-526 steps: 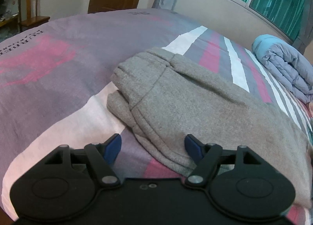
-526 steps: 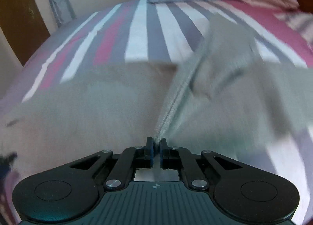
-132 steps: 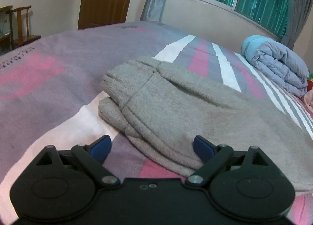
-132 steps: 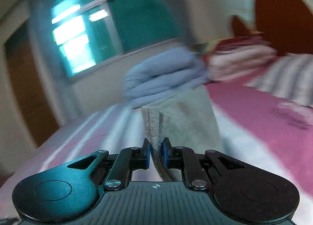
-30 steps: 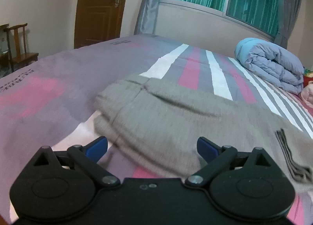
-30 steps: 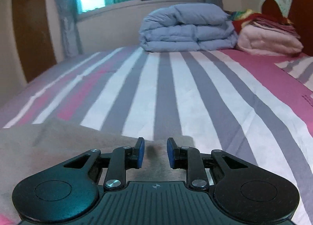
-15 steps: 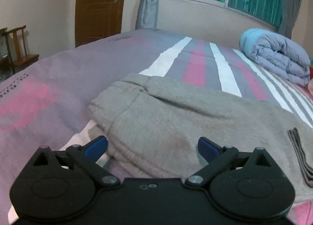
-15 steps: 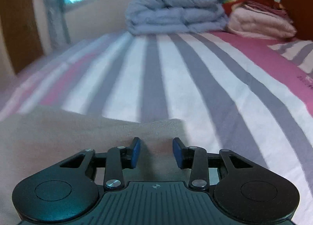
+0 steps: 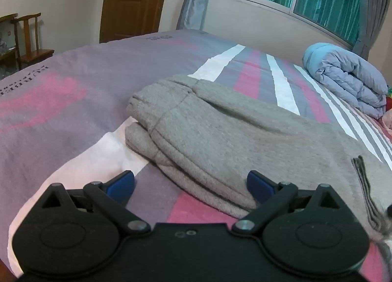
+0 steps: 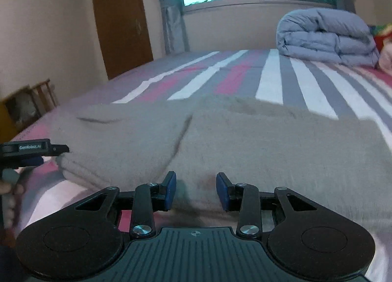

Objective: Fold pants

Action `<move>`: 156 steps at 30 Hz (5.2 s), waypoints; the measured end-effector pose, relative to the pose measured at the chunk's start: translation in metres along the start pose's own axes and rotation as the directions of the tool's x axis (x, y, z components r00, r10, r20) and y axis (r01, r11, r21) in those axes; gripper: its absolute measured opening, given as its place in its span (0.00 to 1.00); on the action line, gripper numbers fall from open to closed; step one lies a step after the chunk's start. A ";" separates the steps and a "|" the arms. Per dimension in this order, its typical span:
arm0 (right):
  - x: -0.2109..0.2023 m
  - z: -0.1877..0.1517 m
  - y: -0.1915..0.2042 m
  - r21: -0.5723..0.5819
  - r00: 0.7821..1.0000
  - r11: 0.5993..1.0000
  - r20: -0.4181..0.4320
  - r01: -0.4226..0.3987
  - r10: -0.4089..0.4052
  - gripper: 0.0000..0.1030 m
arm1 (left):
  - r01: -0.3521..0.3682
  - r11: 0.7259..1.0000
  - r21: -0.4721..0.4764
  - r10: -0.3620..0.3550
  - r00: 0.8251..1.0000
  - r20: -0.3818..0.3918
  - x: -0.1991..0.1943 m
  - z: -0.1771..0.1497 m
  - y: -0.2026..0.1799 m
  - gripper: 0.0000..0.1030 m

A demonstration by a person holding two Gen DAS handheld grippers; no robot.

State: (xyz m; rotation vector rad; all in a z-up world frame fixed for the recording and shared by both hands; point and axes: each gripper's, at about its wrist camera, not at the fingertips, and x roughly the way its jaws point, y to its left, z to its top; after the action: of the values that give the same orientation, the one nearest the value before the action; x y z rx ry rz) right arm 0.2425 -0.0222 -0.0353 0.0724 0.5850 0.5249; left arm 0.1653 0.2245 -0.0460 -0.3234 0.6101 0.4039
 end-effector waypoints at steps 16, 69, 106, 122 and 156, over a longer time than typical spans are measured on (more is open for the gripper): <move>-0.082 -0.004 -0.080 0.083 0.980 0.990 0.152 0.117 -0.129 0.37 | 0.216 0.948 -0.234 -0.224 0.975 -0.009 0.025 0.009 0.047 0.90; -0.189 -0.019 -0.227 0.570 0.836 0.694 0.024 0.439 -0.548 0.37 | 0.306 0.932 -0.197 -0.268 0.943 0.198 -0.004 0.035 0.032 0.22; -0.215 -0.056 -0.267 0.787 0.824 0.528 0.043 0.321 -0.565 0.37 | 0.246 0.636 0.731 -0.436 0.896 0.078 -0.043 -0.076 -0.391 0.20; -0.208 -0.057 -0.264 0.787 0.821 0.519 0.028 0.334 -0.571 0.37 | 0.212 0.518 0.829 -0.432 0.901 0.040 -0.035 -0.124 -0.397 0.21; -0.163 -0.006 -0.184 0.499 0.962 0.866 0.249 -0.030 -0.110 0.85 | -0.015 0.998 0.067 -0.001 0.972 0.237 -0.046 -0.030 -0.072 0.74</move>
State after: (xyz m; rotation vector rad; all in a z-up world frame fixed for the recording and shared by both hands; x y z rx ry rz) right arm 0.2071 -0.2628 0.0038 0.6179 0.4394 0.3024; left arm 0.1493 0.1371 -0.0286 -0.2038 0.3905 0.4204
